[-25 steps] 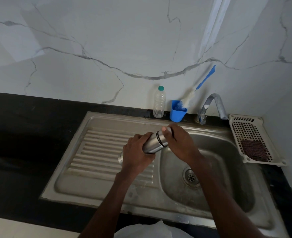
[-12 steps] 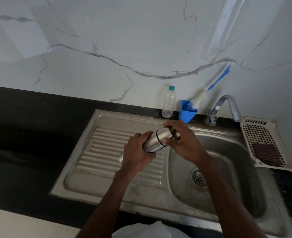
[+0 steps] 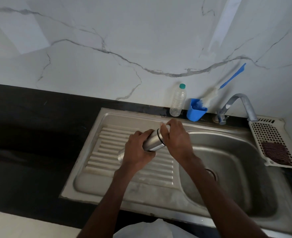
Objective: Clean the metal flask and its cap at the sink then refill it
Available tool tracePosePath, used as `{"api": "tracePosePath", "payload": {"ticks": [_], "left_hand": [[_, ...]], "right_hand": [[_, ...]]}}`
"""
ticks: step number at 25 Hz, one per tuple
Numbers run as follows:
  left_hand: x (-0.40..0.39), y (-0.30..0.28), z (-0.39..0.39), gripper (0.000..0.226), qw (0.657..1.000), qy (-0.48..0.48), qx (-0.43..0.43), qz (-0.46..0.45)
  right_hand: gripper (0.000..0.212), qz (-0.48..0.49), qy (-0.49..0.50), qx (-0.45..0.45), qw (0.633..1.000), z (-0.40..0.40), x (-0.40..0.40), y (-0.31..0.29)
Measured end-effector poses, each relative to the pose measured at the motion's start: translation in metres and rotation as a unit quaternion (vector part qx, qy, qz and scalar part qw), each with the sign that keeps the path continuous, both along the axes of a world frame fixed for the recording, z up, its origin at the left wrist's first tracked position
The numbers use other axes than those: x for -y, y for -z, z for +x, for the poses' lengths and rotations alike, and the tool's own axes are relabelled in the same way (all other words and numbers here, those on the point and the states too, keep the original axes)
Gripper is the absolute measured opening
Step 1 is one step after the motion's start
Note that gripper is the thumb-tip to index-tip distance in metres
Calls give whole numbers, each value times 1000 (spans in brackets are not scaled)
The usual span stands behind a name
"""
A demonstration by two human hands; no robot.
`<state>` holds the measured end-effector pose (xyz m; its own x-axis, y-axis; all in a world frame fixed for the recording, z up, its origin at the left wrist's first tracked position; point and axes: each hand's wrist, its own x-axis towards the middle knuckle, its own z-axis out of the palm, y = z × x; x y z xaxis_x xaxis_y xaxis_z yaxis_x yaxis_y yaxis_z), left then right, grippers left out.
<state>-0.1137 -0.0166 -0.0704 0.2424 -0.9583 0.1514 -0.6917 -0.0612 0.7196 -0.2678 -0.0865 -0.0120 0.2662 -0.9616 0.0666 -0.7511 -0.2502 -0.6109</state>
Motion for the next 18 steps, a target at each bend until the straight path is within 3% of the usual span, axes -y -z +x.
{"api": "tracePosePath", "payload": {"ticks": [2, 5, 8, 10, 15, 18], "left_hand": [[-1, -1, 6, 85, 1000, 5, 22, 3], [-6, 2, 26, 85, 1000, 0, 23, -11], [-9, 5, 52, 87, 999, -41, -20, -26], [-12, 5, 68, 87, 993, -84, -81, -23], [-20, 15, 94, 89, 972, -150, -180, -29], [-25, 24, 102, 93, 959, -171, -225, -35]], "right_hand": [[45, 31, 57, -20, 998, 16, 0, 0], [50, 50, 50, -9, 997, 35, 0, 0], [49, 142, 38, 164, 975, 54, -8, -6], [49, 181, 48, 215, 958, 61, -13, -5], [60, 174, 50, 231, 956, 63, -25, 13], [60, 160, 28, 189, 969, 63, -33, 19]]}}
